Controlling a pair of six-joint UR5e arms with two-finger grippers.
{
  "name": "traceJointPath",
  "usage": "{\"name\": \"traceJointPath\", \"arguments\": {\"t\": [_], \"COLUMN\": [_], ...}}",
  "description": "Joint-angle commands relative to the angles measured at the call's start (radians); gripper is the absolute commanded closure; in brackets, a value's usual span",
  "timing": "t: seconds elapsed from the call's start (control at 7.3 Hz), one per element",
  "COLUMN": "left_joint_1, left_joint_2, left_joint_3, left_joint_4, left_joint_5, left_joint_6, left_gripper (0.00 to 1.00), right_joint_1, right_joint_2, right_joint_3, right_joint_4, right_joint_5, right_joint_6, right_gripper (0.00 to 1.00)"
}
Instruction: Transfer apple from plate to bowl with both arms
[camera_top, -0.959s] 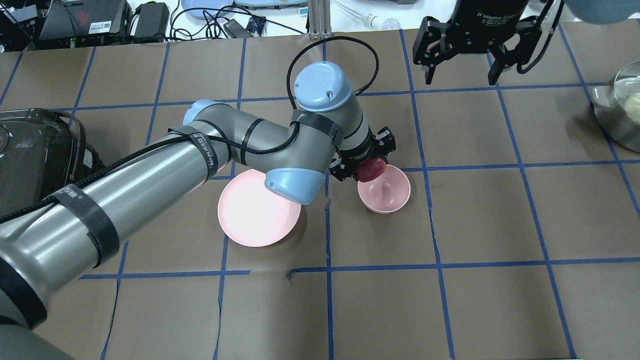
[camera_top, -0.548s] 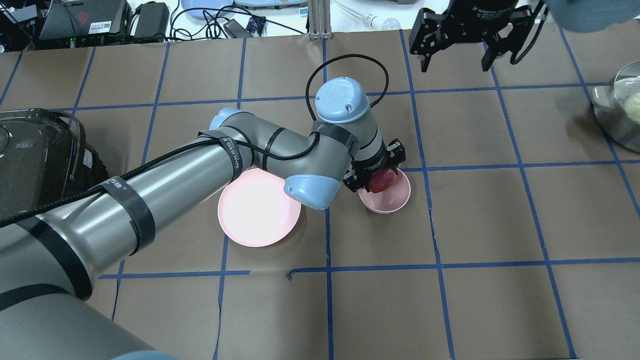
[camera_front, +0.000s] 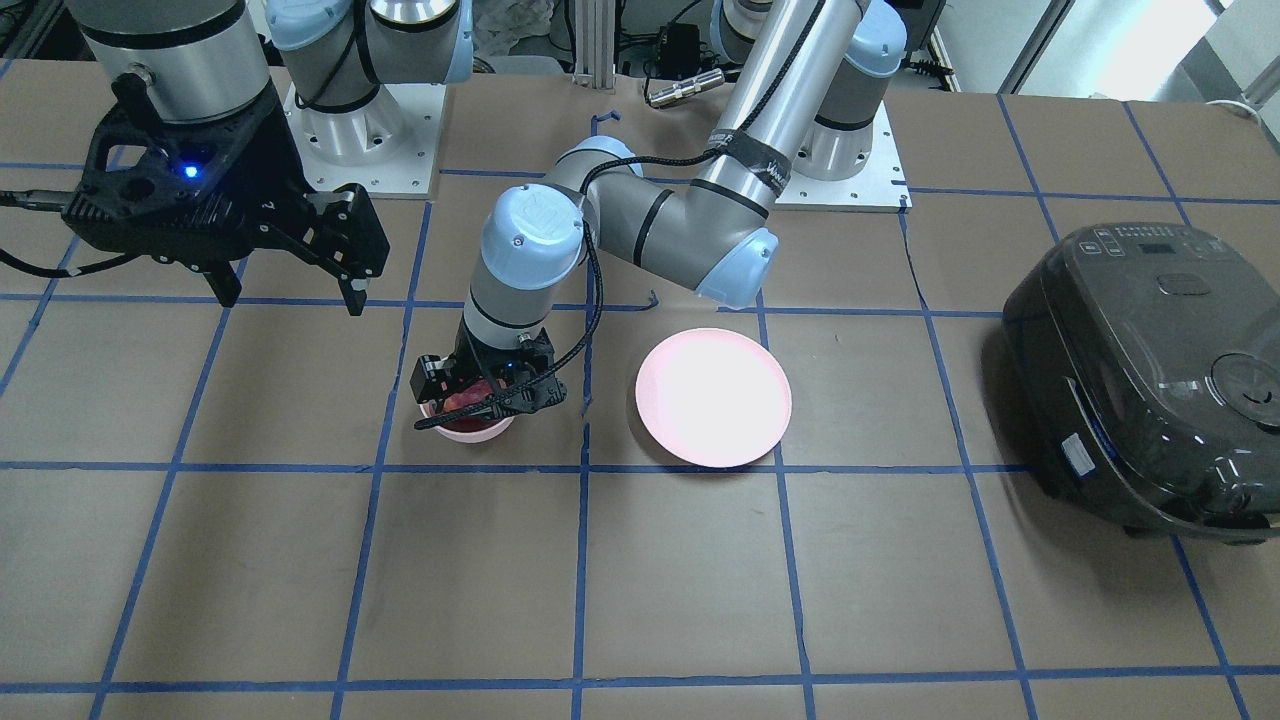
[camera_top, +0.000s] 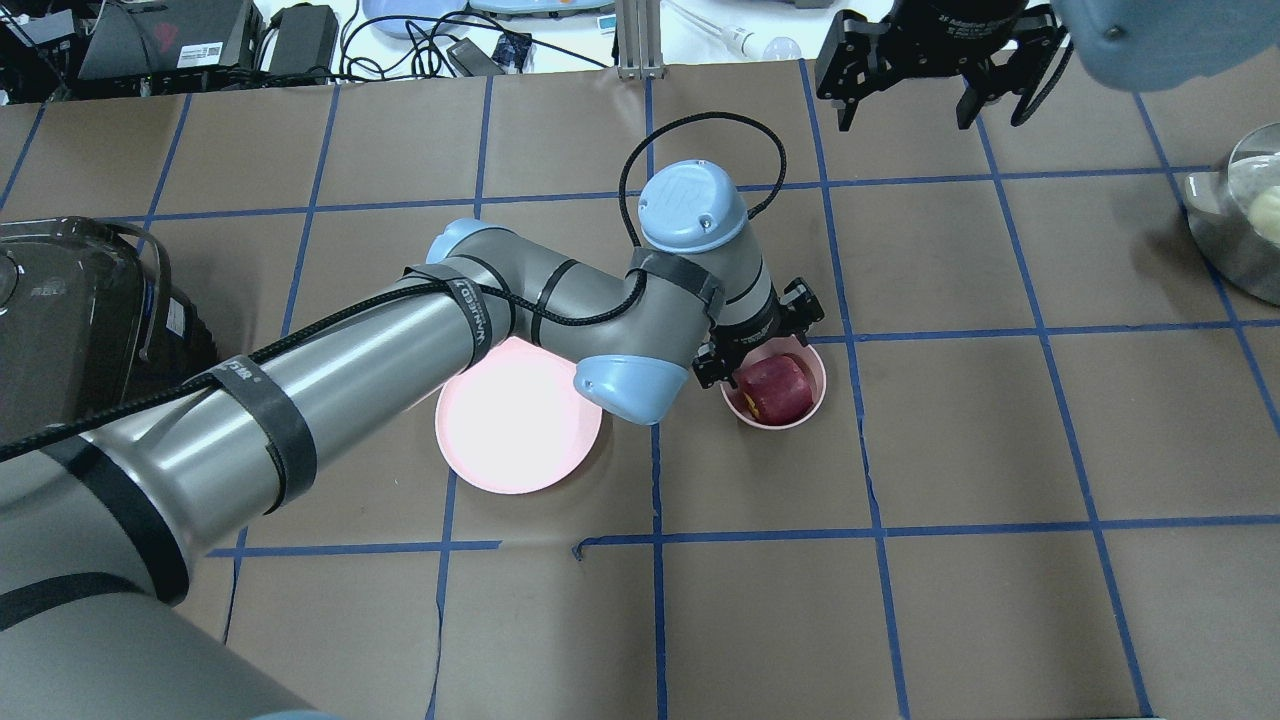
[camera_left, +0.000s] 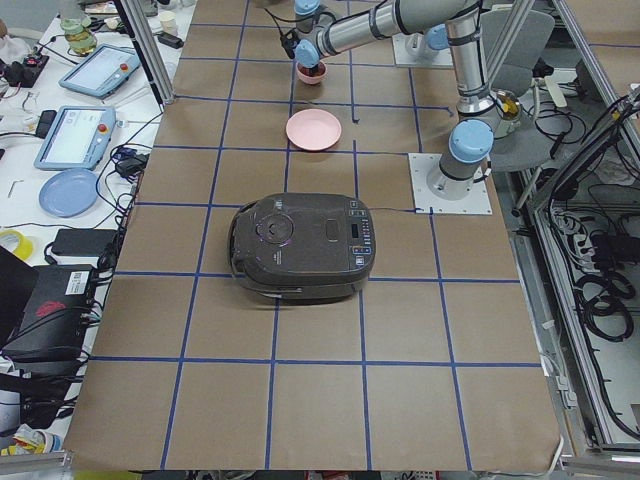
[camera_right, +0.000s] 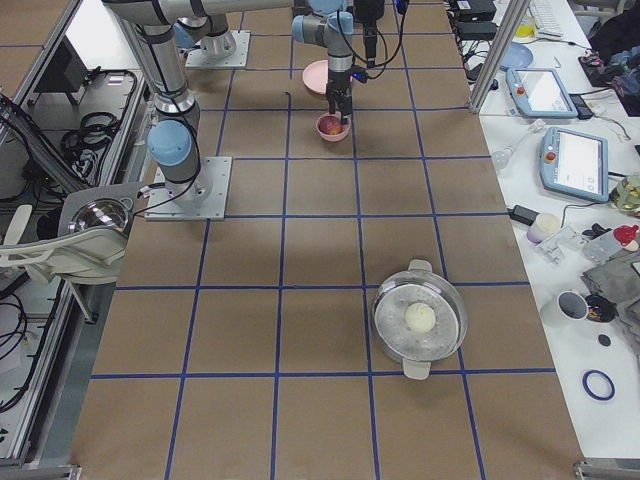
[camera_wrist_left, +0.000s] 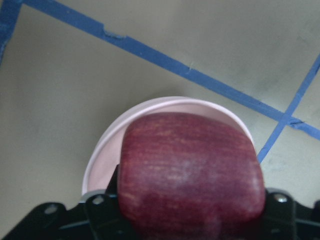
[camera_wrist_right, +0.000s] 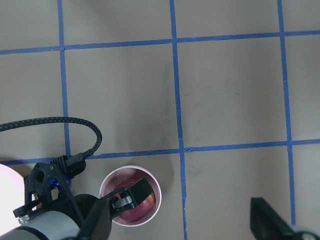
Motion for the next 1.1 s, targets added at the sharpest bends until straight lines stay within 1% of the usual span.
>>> {"name": "traceJointPath", "arguments": {"t": [0.0, 0.14, 0.27, 0.41, 0.55, 0.68, 0.82, 0.96], "left_joint_1": [0.052, 0.124, 0.195, 0.253, 0.327, 0.44, 0.538, 0.545], "left_joint_2": [0.063, 0.114, 0.175, 0.268, 0.344, 0.405, 0.435, 0.461], "left_joint_3": [-0.007, -0.036, -0.068, -0.051, -0.004, 0.06, 0.126, 0.143], "left_joint_4": [-0.014, -0.076, -0.166, -0.315, -0.471, -0.621, -0.685, -0.734], "left_joint_5": [0.007, -0.005, -0.005, 0.047, 0.141, 0.167, 0.171, 0.171], "left_joint_6": [0.156, 0.295, 0.461, 0.661, 0.852, 0.989, 1.009, 1.009], "left_gripper": [0.03, 0.0, 0.0, 0.0, 0.0, 0.0, 0.0, 0.0], "right_joint_1": [0.0, 0.0, 0.0, 0.0, 0.0, 0.0, 0.0, 0.0], "right_joint_2": [-0.001, -0.001, -0.001, -0.001, -0.001, -0.001, -0.001, 0.001], "right_joint_3": [0.001, 0.001, 0.001, 0.001, 0.002, 0.002, 0.002, 0.002], "right_joint_4": [0.0, 0.0, 0.001, 0.002, 0.002, 0.002, 0.002, 0.002], "right_joint_5": [0.001, 0.0, 0.0, 0.0, 0.0, 0.0, 0.0, 0.0], "right_joint_6": [0.0, 0.0, 0.0, 0.0, 0.0, 0.0, 0.0, 0.0], "right_gripper": [0.0, 0.0, 0.0, 0.0, 0.0, 0.0, 0.0, 0.0]}}
